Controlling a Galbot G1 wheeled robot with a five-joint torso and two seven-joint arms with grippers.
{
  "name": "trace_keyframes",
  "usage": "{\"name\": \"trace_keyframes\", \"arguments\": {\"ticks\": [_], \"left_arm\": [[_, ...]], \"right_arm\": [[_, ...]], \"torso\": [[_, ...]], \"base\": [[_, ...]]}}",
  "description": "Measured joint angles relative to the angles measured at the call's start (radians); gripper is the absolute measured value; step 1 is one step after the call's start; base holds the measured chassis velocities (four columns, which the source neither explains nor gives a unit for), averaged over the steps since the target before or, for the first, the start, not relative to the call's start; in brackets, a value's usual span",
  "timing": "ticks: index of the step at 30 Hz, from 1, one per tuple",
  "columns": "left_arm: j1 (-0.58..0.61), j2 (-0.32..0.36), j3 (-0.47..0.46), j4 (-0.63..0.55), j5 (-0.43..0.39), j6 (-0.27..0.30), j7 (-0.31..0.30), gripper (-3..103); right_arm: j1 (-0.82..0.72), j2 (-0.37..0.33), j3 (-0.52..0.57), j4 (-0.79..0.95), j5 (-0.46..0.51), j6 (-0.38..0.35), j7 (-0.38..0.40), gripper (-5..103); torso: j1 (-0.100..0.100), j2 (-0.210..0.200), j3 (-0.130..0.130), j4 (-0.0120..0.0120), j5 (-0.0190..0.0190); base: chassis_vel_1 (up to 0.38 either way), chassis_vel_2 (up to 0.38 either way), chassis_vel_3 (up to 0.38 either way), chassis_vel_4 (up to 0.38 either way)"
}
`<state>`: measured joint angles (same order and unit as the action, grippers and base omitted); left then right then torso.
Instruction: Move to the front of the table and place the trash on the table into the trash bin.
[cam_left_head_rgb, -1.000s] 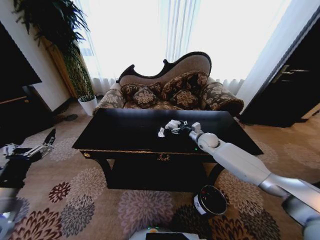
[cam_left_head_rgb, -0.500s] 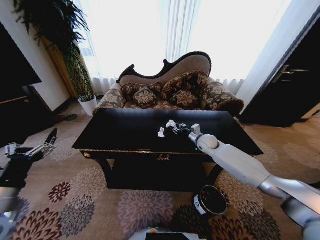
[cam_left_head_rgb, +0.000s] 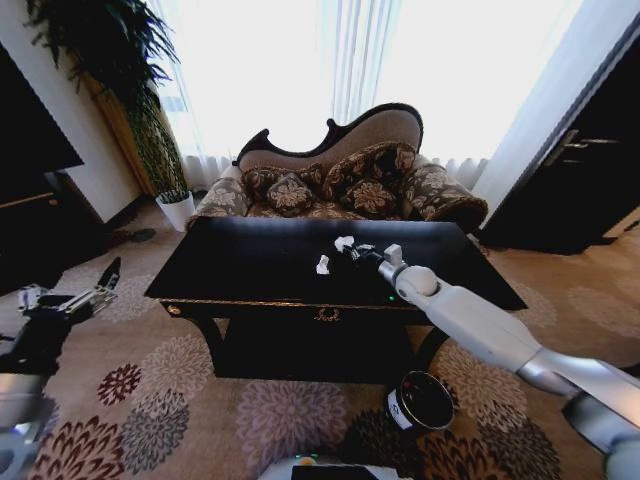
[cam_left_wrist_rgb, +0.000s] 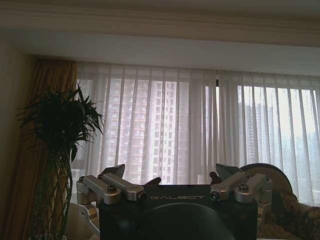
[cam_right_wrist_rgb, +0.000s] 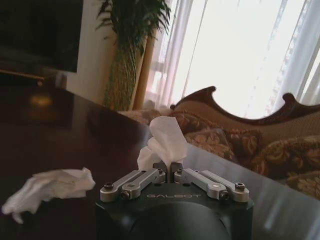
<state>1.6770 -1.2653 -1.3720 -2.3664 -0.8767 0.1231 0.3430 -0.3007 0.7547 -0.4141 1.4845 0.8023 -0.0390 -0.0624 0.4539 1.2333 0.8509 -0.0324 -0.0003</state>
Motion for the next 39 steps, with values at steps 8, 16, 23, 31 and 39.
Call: {"name": "trace_keyframes", "arguments": {"ticks": [8,16,23,31,39], "left_arm": [[-0.006,-0.004,0.017,-0.007,0.003,0.0,-0.001,100],[-0.014,-0.002,0.026,-0.015,-0.001,0.0,-0.003,100],[-0.027,-0.002,0.037,-0.013,-0.007,-0.005,-0.004,100],[-0.043,0.007,0.05,0.0,-0.019,-0.014,-0.006,100],[-0.061,0.002,0.077,0.008,-0.012,-0.015,-0.006,100]], "right_arm": [[-0.149,-0.053,0.135,0.098,0.005,0.003,-0.001,4],[-0.295,-0.112,0.32,0.15,0.004,0.001,0.003,4],[-0.522,-0.121,0.559,0.241,0.004,-0.027,0.026,1],[-0.781,-0.065,0.874,0.326,-0.027,-0.028,0.029,1],[-0.993,0.043,1.079,0.35,-0.089,0.0,0.006,1]], "torso": [[0.0,0.0,0.0,-0.0002,0.0002],[0.0,0.0,0.0,-0.0002,0.0002],[0.0,0.0,0.0,0.0001,0.0003],[0.0,0.0,0.0,-0.0001,-0.0001],[0.0,0.0,0.0,-0.0002,0.0001]], "base": [[0.0,0.0,0.0,0.0],[0.0,0.0,0.0,0.0],[0.0,0.0,0.0,0.0],[0.0,0.0,0.0,0.0],[0.0,0.0,0.0,0.0]]}}
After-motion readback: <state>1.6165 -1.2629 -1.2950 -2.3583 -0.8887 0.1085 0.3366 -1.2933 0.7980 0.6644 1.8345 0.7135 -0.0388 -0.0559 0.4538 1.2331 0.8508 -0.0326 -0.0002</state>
